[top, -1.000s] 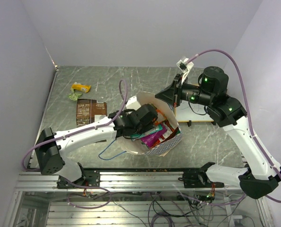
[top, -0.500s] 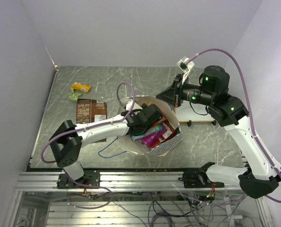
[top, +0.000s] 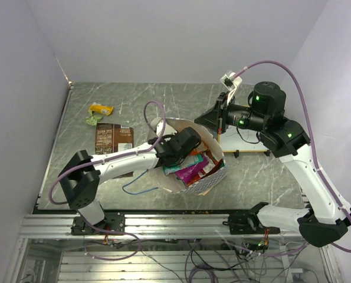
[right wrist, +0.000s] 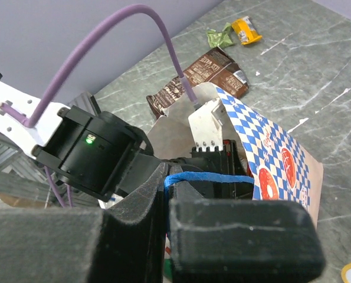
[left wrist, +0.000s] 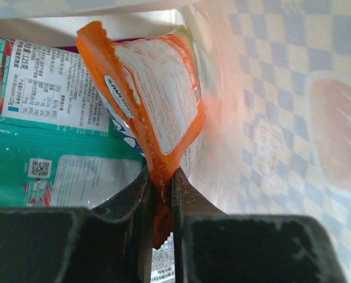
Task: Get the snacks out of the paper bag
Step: Take out the snack from the paper bag.
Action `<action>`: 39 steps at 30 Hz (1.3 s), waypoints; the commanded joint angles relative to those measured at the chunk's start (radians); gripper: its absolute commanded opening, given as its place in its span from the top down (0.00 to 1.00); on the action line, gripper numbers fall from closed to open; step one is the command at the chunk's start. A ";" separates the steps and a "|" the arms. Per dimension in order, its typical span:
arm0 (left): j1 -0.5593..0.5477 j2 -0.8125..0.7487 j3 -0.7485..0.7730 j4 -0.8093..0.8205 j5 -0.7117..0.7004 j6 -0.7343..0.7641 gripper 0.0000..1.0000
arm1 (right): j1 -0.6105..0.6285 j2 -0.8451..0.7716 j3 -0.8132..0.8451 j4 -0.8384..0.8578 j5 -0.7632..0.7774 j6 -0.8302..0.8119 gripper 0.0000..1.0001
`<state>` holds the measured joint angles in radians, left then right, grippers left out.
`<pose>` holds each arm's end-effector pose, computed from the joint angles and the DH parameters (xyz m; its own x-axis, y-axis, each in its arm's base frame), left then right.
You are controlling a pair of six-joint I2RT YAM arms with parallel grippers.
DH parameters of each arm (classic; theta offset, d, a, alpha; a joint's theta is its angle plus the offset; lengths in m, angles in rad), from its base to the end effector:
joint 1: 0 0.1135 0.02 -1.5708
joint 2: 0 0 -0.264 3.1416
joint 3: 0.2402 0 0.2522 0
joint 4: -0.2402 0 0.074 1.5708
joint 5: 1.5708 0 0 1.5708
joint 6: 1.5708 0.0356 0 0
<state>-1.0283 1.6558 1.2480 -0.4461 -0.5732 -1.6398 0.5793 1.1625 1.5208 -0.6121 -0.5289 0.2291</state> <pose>0.2021 -0.2978 0.2561 -0.5075 -0.7817 -0.3626 -0.4252 0.5931 -0.6837 0.1784 0.1382 0.4716 -0.4048 -0.0305 -0.9139 -0.8106 0.4745 0.3432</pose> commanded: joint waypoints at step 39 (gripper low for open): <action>0.006 -0.628 0.406 -0.128 -0.298 0.944 0.93 | 0.007 -0.038 -0.043 0.092 0.020 -0.038 1.00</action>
<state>-1.0279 0.9447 1.6379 -0.6857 -0.6174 -0.9333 0.5800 1.1450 1.4773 -0.5652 -0.5041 0.2008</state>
